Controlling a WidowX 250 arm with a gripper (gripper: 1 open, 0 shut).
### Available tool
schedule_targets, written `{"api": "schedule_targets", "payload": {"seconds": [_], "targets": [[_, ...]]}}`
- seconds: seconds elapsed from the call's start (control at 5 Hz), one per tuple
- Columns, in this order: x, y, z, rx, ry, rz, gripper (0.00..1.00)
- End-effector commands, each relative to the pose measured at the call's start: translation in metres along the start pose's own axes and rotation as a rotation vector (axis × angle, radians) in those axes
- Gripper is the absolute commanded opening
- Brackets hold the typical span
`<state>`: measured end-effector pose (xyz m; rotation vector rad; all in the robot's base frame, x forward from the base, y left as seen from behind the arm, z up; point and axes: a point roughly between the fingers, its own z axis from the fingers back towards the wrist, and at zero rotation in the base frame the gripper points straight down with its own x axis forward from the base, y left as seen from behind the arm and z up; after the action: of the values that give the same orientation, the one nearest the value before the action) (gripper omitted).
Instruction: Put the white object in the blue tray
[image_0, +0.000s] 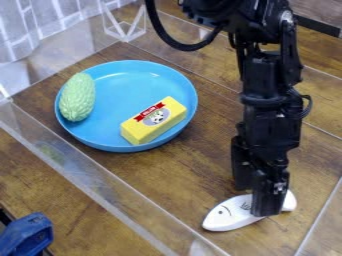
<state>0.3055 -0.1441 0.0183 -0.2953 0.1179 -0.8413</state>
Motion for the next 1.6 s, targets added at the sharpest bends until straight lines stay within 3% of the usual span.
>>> {"api": "schedule_targets", "payload": {"seconds": [0.0,1.4], "targets": [[-0.011,0.007,-0.014,-0.029,0.056,0.025,1.0],[-0.02,0.021,-0.009,-0.059,0.127,0.038,1.0]]}}
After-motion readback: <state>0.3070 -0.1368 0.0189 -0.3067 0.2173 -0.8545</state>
